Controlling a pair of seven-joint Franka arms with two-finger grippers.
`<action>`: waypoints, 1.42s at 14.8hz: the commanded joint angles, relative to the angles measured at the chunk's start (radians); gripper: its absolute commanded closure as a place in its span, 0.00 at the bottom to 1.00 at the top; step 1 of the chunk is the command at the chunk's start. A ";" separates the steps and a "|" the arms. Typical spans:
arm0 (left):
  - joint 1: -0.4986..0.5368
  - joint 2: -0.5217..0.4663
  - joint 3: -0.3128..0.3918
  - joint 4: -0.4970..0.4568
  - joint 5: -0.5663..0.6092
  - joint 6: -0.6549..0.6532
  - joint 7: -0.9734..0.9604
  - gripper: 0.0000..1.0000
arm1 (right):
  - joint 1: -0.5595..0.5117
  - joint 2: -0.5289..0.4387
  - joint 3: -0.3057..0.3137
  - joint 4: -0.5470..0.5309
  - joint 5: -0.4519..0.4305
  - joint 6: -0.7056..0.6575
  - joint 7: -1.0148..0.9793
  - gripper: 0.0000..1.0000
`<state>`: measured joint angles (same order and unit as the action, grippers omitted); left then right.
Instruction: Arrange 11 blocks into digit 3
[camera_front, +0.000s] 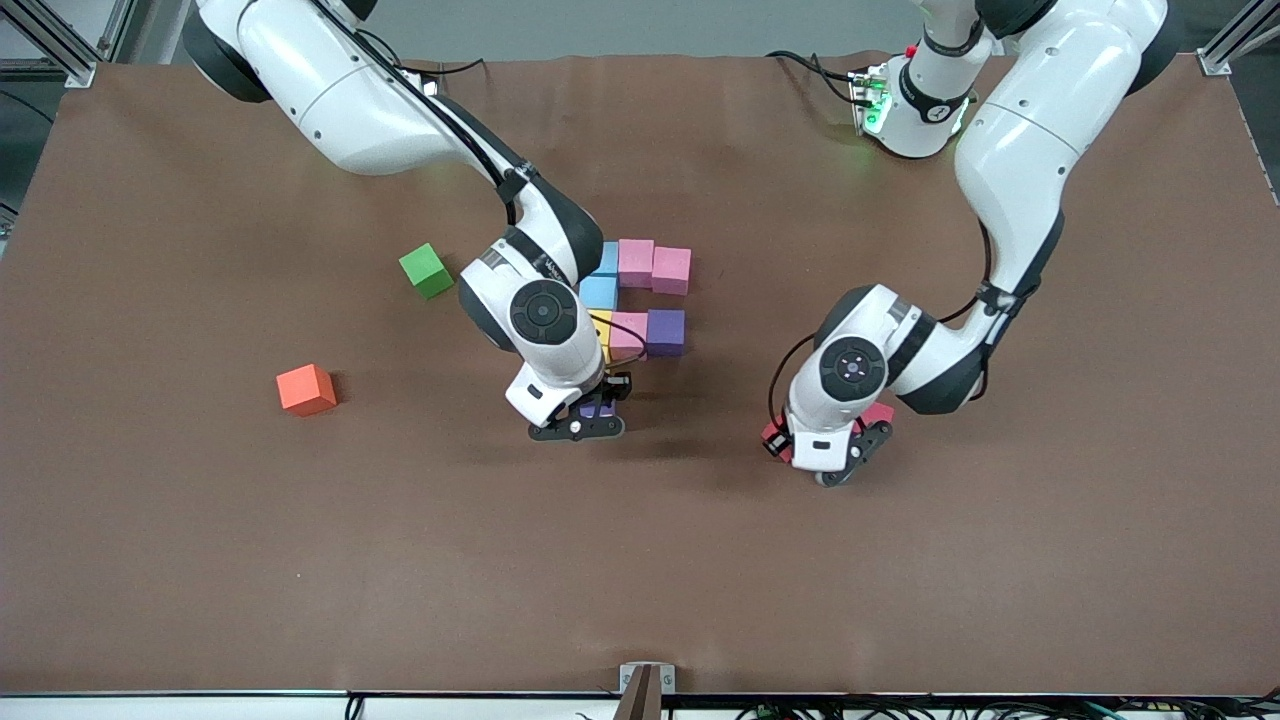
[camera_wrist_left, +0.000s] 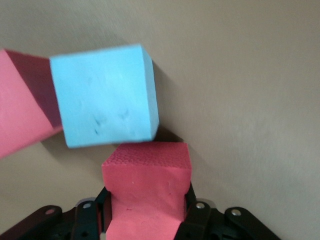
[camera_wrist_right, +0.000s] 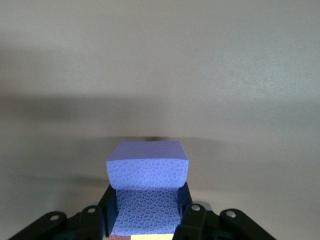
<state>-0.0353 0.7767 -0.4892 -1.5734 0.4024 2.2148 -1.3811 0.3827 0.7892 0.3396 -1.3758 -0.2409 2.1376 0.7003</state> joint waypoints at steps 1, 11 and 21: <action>0.011 -0.030 0.003 0.013 -0.062 -0.007 -0.006 0.72 | 0.008 0.007 -0.016 0.018 -0.026 -0.008 0.004 1.00; -0.009 -0.028 0.003 0.041 -0.086 -0.053 -0.087 0.72 | 0.012 0.010 -0.021 -0.031 -0.044 0.025 0.056 1.00; -0.008 -0.034 0.003 0.043 -0.089 -0.053 -0.105 0.72 | 0.015 0.008 -0.021 -0.071 -0.044 0.065 0.120 1.00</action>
<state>-0.0377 0.7619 -0.4912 -1.5338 0.3317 2.1840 -1.4769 0.3882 0.8120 0.3252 -1.4258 -0.2601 2.1940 0.7886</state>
